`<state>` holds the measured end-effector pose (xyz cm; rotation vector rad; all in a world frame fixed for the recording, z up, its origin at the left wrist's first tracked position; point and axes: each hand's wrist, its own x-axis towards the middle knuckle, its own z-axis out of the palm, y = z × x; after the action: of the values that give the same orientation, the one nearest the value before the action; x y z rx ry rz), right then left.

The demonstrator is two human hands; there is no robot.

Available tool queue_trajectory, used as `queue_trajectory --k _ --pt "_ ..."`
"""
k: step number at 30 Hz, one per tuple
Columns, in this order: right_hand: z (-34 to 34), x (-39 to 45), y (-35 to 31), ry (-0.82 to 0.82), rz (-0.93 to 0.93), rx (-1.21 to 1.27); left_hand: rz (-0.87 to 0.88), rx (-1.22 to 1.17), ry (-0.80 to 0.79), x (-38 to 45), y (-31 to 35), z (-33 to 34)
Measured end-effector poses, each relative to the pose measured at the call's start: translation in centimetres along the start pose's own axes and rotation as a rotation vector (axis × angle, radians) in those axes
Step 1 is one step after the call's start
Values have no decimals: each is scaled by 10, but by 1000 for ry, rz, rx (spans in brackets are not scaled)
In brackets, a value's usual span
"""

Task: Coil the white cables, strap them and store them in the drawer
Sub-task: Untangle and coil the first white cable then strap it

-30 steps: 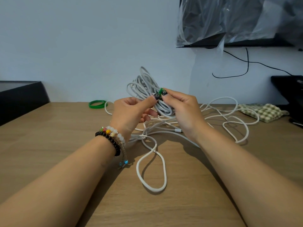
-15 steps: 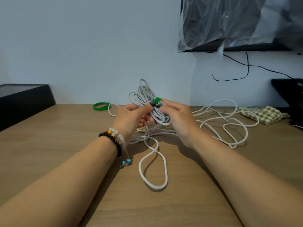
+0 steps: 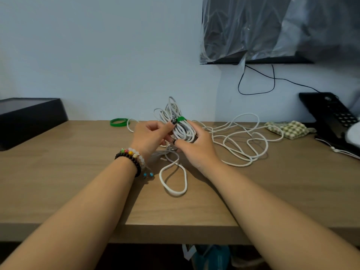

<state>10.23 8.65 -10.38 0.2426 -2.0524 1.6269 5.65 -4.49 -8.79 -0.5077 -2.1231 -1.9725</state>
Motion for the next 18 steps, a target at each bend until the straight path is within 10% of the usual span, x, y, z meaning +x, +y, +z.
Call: queue_trajectory --k 18 --pt "-33 -79 -26 52 227 -130 -158 199 -140 -103 15 -9"
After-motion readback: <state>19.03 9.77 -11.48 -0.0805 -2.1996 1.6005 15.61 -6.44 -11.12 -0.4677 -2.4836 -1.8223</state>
